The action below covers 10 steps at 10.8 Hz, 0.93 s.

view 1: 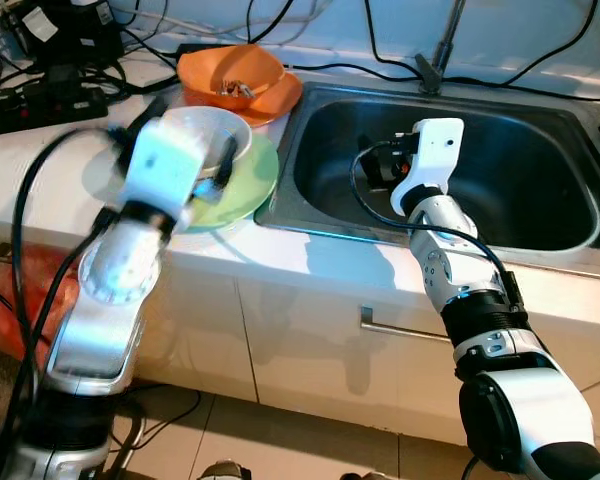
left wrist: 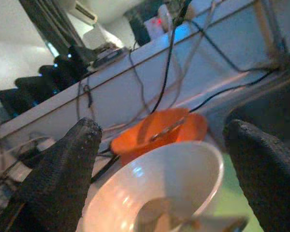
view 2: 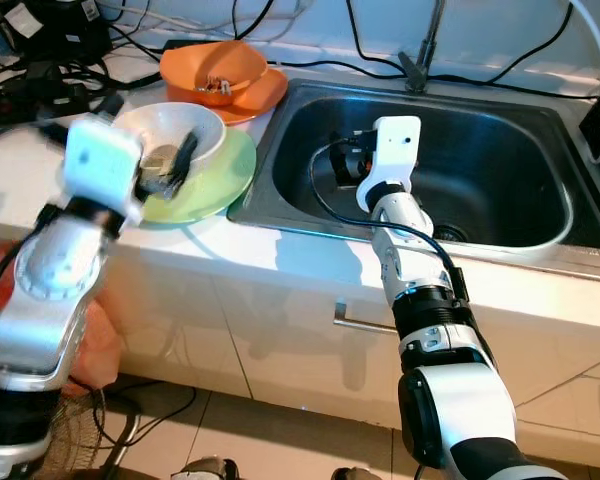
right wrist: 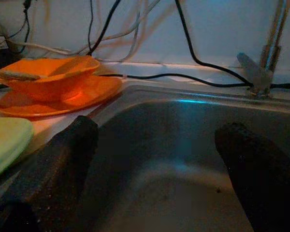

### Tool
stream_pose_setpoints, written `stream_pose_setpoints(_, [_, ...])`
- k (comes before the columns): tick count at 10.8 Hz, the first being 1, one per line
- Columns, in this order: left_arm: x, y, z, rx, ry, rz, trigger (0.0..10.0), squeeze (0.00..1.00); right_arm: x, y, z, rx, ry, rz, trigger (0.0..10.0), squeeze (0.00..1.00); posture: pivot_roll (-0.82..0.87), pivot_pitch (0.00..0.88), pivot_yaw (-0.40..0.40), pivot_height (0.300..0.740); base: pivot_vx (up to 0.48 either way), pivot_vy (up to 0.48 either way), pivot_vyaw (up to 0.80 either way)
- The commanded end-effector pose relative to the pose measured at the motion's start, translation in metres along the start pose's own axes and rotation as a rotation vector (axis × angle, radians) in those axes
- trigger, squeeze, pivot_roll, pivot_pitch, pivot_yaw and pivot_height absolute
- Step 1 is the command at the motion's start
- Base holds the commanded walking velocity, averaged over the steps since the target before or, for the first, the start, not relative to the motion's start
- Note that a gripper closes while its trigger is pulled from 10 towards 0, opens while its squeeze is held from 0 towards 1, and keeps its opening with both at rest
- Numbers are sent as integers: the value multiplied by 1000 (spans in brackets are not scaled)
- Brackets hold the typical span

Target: Kitchen organization

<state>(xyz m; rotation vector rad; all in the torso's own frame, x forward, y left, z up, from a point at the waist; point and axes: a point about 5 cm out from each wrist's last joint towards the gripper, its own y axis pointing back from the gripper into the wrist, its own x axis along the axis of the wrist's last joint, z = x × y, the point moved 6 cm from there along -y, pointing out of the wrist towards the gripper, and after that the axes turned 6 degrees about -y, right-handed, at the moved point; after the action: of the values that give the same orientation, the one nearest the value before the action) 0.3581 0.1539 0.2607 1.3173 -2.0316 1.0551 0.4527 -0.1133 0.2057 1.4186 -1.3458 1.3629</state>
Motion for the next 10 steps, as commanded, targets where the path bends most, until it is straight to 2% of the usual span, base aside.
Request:
stream_pose_setpoints(1, [-5,3,2,-23,-66,7,10000,0,2,0,1,-6,-16,0,10000,0,157,74,-6,740,0,0,0])
stream_pose_setpoints(3, [-18,7,4,-55,-126,-9,10000,0,5,0,2,-9,-34,8,10000,0,154,73,2,740,0,0,0])
stream_pose_setpoints(4, [-24,8,6,-82,-164,-10,10000,0,5,1,-5,26,-54,4,10000,0,153,73,4,740,0,0,0])
stream_pose_setpoints(5, [-27,7,9,-110,-179,-2,10000,0,2,6,-25,133,-71,-22,10000,0,151,74,5,740,0,0,0])
stream_pose_setpoints(6, [-27,5,10,-126,-183,10,10000,0,-1,17,-49,279,-65,-54,10000,0,146,76,7,740,0,0,0])
stream_pose_setpoints(7, [-26,4,9,-129,-186,22,10000,0,-5,31,-66,401,-40,-89,10000,0,139,78,7,740,0,0,0])
stream_pose_setpoints(10, [-19,2,9,-140,-194,61,10000,0,-9,53,-74,533,-22,-149,10000,0,135,82,6,740,0,0,0])
